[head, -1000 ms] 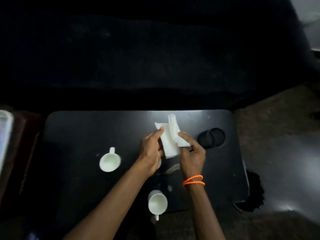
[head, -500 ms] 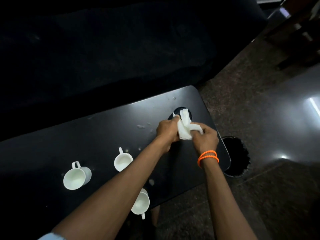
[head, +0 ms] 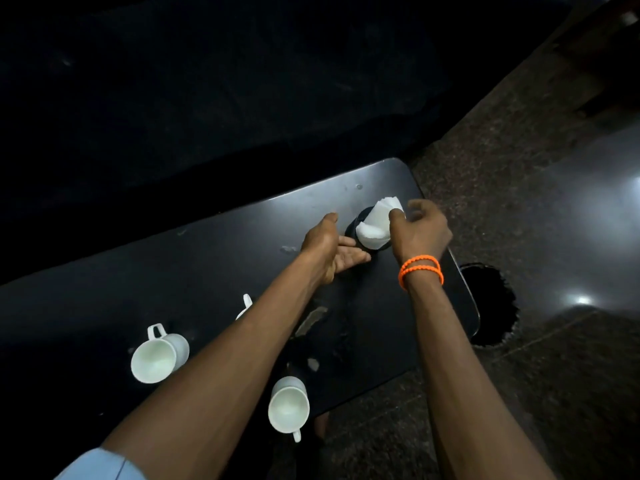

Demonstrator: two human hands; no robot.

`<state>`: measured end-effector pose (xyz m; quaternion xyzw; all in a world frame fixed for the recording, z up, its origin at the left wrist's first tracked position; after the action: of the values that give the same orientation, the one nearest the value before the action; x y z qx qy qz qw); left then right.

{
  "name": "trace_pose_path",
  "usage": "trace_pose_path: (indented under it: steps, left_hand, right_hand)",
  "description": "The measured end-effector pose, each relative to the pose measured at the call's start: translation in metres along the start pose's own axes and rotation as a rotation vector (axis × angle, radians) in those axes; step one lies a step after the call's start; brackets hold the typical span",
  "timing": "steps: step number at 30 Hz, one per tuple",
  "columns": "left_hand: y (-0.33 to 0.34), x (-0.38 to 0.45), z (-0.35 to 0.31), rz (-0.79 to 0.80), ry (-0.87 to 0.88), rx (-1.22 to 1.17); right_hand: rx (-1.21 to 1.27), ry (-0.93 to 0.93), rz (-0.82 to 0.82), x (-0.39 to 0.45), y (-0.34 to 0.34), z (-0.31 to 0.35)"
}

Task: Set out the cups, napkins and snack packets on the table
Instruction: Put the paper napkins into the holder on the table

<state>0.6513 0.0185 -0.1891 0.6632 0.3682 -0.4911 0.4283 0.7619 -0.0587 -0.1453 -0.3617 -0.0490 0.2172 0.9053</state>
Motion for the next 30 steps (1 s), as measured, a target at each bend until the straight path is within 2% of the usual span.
trace_pose_path:
  steps: [3,6,10,12,14,17,23,30]
  left_hand:
    - [-0.007,0.008,0.006,-0.038,0.03,-0.022]
    - [-0.011,0.018,0.01,-0.143,0.116,0.013]
    - [-0.012,0.024,0.009,-0.225,0.239,0.078]
    - [-0.01,0.027,0.007,-0.235,0.343,0.187]
    - [-0.006,0.027,0.005,-0.192,0.425,0.311]
    - [0.001,0.026,0.005,-0.045,0.412,0.311]
    - [-0.004,0.023,0.018,0.06,0.365,0.166]
    - [-0.028,0.008,0.066,0.057,0.372,0.061]
  right_hand:
    - [0.047,-0.048,0.009,-0.009,0.006,-0.012]
    - [0.127,-0.02,0.065,-0.013,0.011,-0.022]
    - [0.284,0.111,-0.121,-0.012,0.007,-0.038]
    - [0.353,0.218,-0.153,-0.011,0.005,-0.046]
    - [0.456,0.362,-0.054,-0.01,0.009,-0.052]
    - [0.652,0.455,0.093,-0.012,0.016,-0.058]
    - [0.791,0.453,0.014,-0.028,0.009,-0.067]
    - [0.827,0.465,0.018,-0.084,-0.007,-0.073]
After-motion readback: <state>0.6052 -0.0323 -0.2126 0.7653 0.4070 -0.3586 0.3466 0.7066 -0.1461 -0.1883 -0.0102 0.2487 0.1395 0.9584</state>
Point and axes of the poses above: each hand's wrist, its own x-axis towards the middle knuckle, its own y-axis out of the palm, z = x × y, the point moved 1 cm from there along x, towards the middle knuckle, and after that the axes turned 12 degrees about -y, right-handed, at the moved point
